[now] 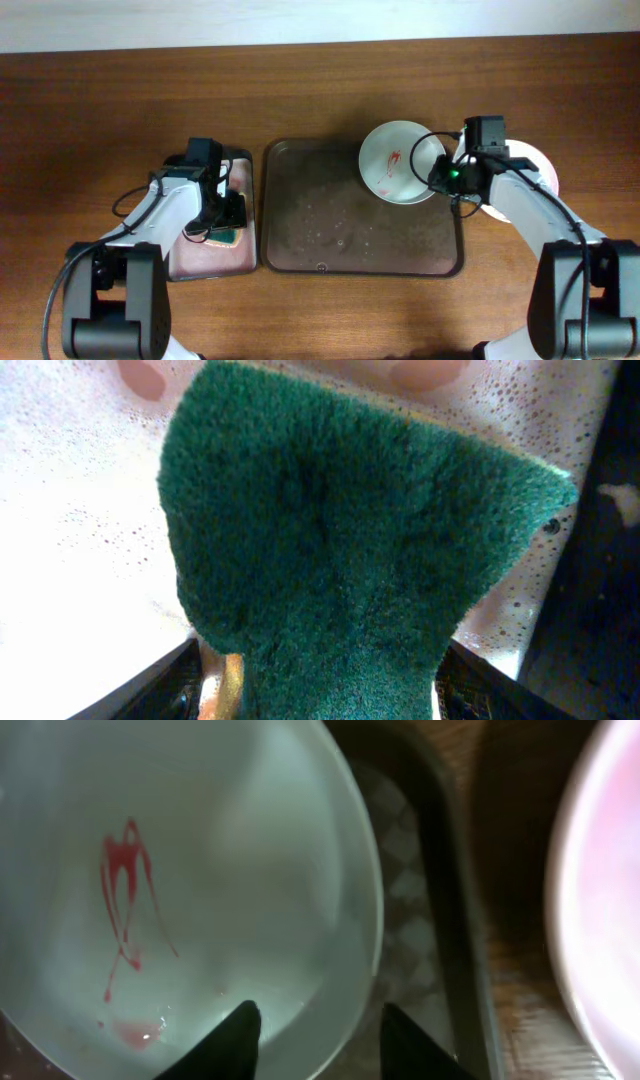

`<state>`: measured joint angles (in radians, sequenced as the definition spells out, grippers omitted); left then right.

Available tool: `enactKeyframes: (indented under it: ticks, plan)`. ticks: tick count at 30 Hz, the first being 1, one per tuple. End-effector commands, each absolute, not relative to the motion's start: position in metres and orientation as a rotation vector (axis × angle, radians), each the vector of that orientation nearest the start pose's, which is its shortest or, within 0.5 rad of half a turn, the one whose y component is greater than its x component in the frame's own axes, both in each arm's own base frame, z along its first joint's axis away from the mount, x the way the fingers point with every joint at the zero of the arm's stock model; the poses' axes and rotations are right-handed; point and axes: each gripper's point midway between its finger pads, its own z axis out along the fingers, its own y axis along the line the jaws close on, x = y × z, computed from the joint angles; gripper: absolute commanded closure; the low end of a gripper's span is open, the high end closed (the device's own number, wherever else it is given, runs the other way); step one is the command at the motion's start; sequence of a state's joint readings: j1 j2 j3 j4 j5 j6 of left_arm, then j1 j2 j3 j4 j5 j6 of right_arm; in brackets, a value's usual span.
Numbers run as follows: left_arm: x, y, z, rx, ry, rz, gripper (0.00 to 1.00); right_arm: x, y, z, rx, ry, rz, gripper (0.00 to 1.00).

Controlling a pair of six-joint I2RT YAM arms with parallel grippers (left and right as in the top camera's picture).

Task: Clean dirty plates on tray and stack at the side
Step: 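Reach right gripper to the last white plate and grip its rim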

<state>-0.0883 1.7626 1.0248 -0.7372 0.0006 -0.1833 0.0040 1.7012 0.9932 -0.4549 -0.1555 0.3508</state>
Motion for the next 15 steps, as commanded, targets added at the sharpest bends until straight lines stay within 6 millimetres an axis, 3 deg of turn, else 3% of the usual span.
enactKeyframes:
  ticks: [1,3,5,10,13,15]
  plan:
    - [0.316,-0.028,0.008,-0.149,3.040,-0.026,0.29,0.366,0.030,0.014,0.451,2.780,0.292,0.66]
    - [0.316,-0.028,0.008,-0.149,3.040,-0.026,0.29,0.362,0.031,0.004,0.502,2.809,0.298,0.70]
    - [0.316,-0.028,0.008,-0.149,3.040,-0.026,0.29,0.358,0.035,0.002,0.521,2.824,0.335,0.81]
    - [0.316,-0.028,0.008,-0.149,3.040,-0.027,0.29,0.334,0.078,0.008,0.484,2.917,0.660,0.91]
    - [0.316,-0.028,0.008,-0.149,3.040,-0.027,0.29,0.308,0.101,0.006,0.419,3.025,0.678,0.96]
    - [0.317,-0.028,0.008,-0.149,3.039,-0.027,0.29,0.302,0.119,0.006,0.350,3.049,0.686,0.95]
